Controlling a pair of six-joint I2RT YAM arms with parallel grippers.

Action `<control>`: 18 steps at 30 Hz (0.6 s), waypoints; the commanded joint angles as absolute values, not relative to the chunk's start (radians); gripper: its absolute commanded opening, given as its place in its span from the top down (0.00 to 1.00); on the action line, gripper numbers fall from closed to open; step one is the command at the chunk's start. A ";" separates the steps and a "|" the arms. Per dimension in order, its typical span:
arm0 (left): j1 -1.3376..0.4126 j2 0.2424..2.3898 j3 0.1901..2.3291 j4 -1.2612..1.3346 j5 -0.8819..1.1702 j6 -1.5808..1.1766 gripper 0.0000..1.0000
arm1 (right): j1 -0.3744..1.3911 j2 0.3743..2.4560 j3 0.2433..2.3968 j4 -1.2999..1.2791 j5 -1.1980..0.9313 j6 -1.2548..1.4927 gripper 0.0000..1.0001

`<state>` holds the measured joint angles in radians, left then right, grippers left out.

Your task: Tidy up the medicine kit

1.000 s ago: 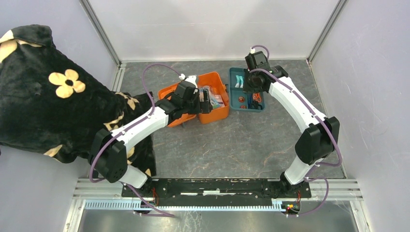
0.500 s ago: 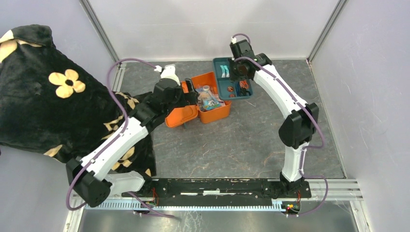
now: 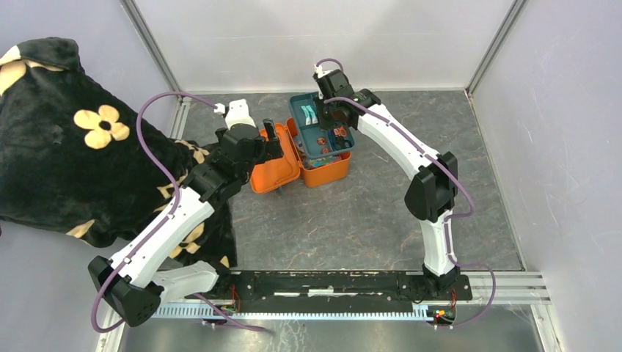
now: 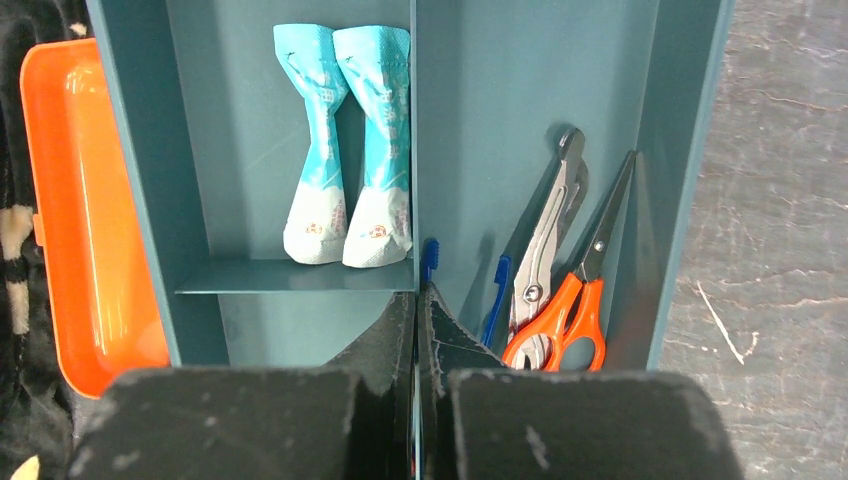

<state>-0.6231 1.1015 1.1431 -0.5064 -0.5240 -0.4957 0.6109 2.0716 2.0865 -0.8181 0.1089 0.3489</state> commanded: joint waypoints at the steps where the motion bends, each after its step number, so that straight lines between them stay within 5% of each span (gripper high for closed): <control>1: -0.620 1.086 1.133 -0.511 -0.590 -0.460 0.00 | 0.618 2.100 2.119 -0.733 0.107 0.331 1.00; 18: -0.620 1.087 1.114 -0.508 -0.637 -0.456 0.00 | 0.650 2.150 2.086 -0.714 0.105 0.318 1.00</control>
<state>-0.6231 1.0966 1.1179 -0.5297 -0.6018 -0.4953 0.6304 2.1414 2.0834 -0.7643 0.1020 0.3260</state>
